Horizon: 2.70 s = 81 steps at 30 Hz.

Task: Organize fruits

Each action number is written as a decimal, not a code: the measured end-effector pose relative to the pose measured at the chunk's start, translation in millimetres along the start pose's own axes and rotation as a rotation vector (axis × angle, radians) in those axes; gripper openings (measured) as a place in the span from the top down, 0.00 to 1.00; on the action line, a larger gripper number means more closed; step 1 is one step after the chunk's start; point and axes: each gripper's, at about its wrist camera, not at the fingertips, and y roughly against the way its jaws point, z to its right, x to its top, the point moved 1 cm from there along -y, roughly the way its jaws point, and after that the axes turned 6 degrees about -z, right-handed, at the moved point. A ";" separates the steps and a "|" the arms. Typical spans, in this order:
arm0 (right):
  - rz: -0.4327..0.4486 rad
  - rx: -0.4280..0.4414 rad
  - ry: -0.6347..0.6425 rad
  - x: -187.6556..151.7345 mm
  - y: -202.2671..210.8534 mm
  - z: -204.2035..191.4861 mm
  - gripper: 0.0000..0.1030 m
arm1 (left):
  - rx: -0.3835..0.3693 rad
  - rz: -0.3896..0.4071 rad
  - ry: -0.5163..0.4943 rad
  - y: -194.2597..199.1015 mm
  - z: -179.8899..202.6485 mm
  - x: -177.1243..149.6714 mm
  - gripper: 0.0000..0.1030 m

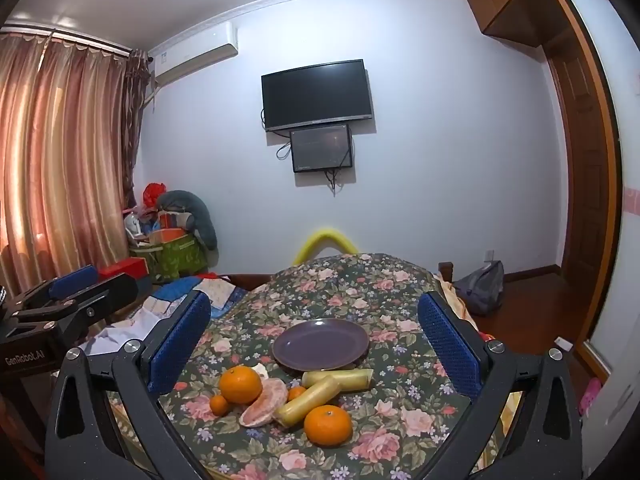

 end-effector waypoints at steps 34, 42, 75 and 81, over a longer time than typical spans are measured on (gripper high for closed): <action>-0.008 0.000 -0.001 -4.9 -3.7 0.2 0.00 | -0.004 -0.027 0.022 -15.7 -6.3 -2.8 0.00; -0.016 0.002 -0.004 -5.4 -6.9 2.2 0.00 | -0.006 -0.031 0.017 -18.2 -6.8 -3.2 0.00; -0.266 -0.003 0.012 -38.3 -70.1 24.0 0.11 | 0.002 -0.215 0.006 -75.0 -13.8 -31.9 0.25; -0.415 0.054 -0.027 -63.0 -101.5 34.9 0.29 | -0.027 -0.340 0.029 -107.6 -21.2 -55.1 0.40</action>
